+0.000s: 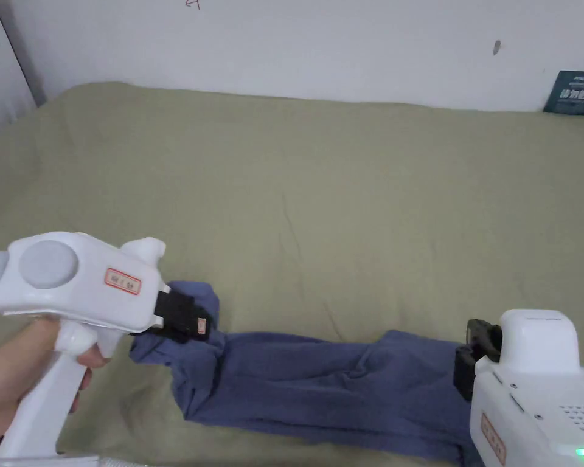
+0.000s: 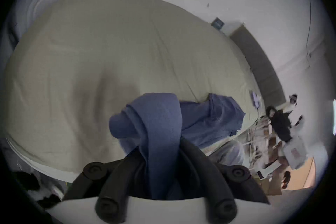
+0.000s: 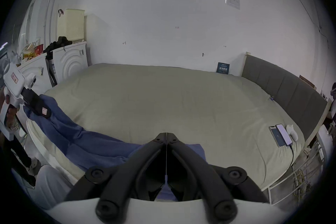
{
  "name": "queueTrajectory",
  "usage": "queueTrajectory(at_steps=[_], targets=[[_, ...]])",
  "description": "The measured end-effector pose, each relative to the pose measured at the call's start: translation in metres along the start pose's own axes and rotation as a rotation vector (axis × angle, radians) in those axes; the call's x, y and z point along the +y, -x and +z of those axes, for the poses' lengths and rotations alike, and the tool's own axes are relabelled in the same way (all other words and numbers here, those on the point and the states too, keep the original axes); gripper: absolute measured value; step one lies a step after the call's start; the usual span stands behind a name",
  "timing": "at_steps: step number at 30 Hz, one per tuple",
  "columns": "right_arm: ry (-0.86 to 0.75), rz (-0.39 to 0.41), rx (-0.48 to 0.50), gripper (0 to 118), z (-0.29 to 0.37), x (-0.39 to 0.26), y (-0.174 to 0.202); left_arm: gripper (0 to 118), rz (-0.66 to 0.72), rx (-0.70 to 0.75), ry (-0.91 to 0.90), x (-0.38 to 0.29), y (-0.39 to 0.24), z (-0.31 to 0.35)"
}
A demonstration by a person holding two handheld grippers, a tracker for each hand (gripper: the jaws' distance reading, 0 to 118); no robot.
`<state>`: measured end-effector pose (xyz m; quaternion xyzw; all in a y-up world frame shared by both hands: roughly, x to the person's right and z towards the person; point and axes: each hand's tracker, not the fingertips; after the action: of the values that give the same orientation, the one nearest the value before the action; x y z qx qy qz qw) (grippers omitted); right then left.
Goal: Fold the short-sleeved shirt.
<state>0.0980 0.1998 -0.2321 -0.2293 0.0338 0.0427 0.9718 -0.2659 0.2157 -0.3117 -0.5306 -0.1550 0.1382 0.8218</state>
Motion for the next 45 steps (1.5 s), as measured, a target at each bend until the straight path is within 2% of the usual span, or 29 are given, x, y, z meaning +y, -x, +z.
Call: queueTrajectory(at_steps=[3, 5, 8, 9, 10, 11, 12, 14, 16, 17, 18, 19, 20, 23, 25, 29, 35, 39, 42, 45], targets=[[0.009, -0.001, -0.008, 1, 0.0, -0.004, -0.006, 7, -0.07, 0.037, 0.07, 0.004, -0.038, -0.044], [0.019, -0.007, -0.016, 1, 0.0, -0.008, -0.011, 7, -0.111, 0.111, 0.105, 0.002, -0.062, -0.077], [0.04, -0.02, -0.021, 1, -0.003, -0.013, -0.019, 9, -0.165, 0.169, 0.122, 0.002, -0.077, -0.125], [0.047, -0.019, -0.025, 1, -0.004, -0.015, -0.02, 25, -0.157, 0.165, 0.118, 0.001, -0.078, -0.136], [0.054, -0.019, -0.03, 1, -0.005, -0.017, -0.022, 67, -0.133, 0.118, 0.125, -0.001, -0.078, -0.144], [0.064, -0.021, -0.032, 1, -0.006, -0.019, -0.023, 118, -0.115, 0.068, 0.124, -0.001, -0.077, -0.149], [0.07, -0.024, -0.033, 1, -0.006, -0.02, -0.024, 118, -0.09, 0.026, 0.113, -0.002, -0.077, -0.148], [0.078, -0.027, -0.035, 1, -0.007, -0.022, -0.026, 98, -0.033, -0.072, 0.053, 0.005, -0.067, -0.128], [0.08, -0.029, -0.036, 1, -0.007, -0.021, -0.026, 95, 0.03, -0.107, 0.043, 0.003, -0.059, -0.103], [0.08, -0.034, -0.036, 1, -0.008, -0.02, -0.026, 82, 0.051, -0.129, 0.013, 0.002, -0.05, -0.09], [0.079, -0.041, -0.035, 1, -0.009, -0.019, -0.027, 53, 0.065, -0.15, -0.016, 0.002, -0.041, -0.079], [0.075, -0.047, -0.033, 1, -0.009, -0.018, -0.027, 7, 0.077, -0.175, -0.044, 0.0, -0.029, -0.069], [0.072, -0.053, -0.033, 1, -0.01, -0.017, -0.027, 0, 0.106, -0.201, -0.061, -0.002, -0.022, -0.068], [0.068, -0.064, -0.027, 1, -0.011, -0.014, -0.027, 0, 0.141, -0.203, -0.018, -0.005, 0.008, -0.067], [0.066, -0.069, -0.02, 1, -0.011, -0.014, -0.026, 0, 0.139, -0.201, 0.008, -0.015, 0.006, -0.079], [0.075, -0.062, -0.013, 1, -0.014, -0.014, -0.024, 0, 0.141, -0.265, 0.12, -0.021, -0.013, -0.125], [0.093, -0.051, -0.013, 1, -0.017, -0.016, -0.024, 0, 0.092, -0.318, 0.112, -0.034, -0.057, -0.194], [0.098, -0.041, -0.012, 1, -0.017, -0.015, -0.024, 0, 0.1, -0.293, 0.101, -0.027, -0.058, -0.18], [0.088, -0.037, -0.009, 1, -0.017, -0.013, -0.022, 0, 0.028, -0.307, 0.036, -0.022, -0.05, -0.14], [0.075, -0.04, -0.006, 1, -0.016, -0.008, -0.017, 0, 0.072, -0.354, -0.045, -0.017, -0.022, -0.089]])
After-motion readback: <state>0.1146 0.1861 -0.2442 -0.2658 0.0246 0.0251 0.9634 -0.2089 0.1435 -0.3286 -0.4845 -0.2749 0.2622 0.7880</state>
